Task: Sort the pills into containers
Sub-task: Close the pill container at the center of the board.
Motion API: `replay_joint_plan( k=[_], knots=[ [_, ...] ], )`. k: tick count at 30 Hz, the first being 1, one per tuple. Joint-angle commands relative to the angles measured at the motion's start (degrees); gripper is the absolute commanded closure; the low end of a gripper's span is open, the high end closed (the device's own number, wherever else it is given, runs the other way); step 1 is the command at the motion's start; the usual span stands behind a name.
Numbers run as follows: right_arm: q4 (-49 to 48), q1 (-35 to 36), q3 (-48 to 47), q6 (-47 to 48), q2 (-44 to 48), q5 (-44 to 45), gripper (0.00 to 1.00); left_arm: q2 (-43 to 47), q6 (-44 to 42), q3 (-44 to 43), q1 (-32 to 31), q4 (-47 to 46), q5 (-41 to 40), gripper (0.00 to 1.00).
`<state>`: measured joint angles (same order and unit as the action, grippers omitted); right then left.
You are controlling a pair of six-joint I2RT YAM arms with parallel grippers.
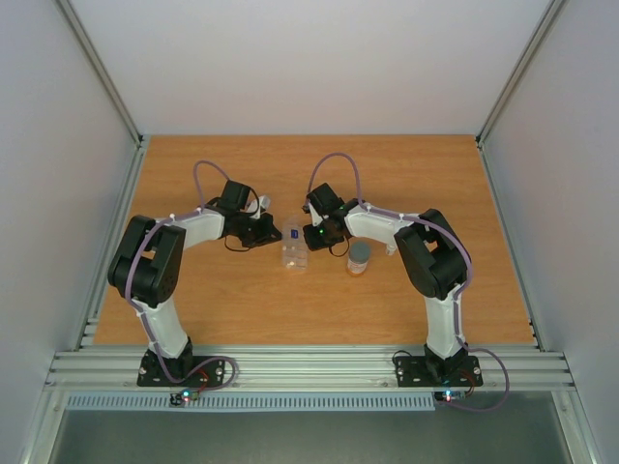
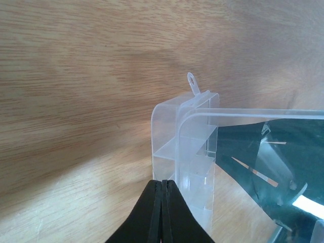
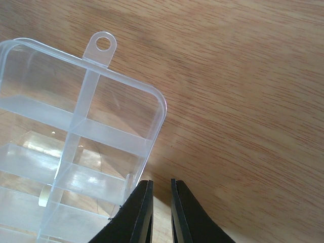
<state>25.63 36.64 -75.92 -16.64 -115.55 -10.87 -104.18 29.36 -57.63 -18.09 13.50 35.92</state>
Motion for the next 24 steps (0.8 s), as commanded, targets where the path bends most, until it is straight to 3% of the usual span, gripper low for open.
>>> replay_joint_plan(
  k=[1, 24],
  knots=[
    [0.4, 0.0, 0.3, -0.1, 0.6, -0.6, 0.88, 2.3, 0.4, 0.2, -0.3, -1.1, 1.5, 0.99],
    [2.3, 0.0, -1.3, -0.4, -0.2, 0.0, 0.85, 4.3, 1.3, 1.9, -0.3, -2.0, 1.9, 1.0]
  ],
)
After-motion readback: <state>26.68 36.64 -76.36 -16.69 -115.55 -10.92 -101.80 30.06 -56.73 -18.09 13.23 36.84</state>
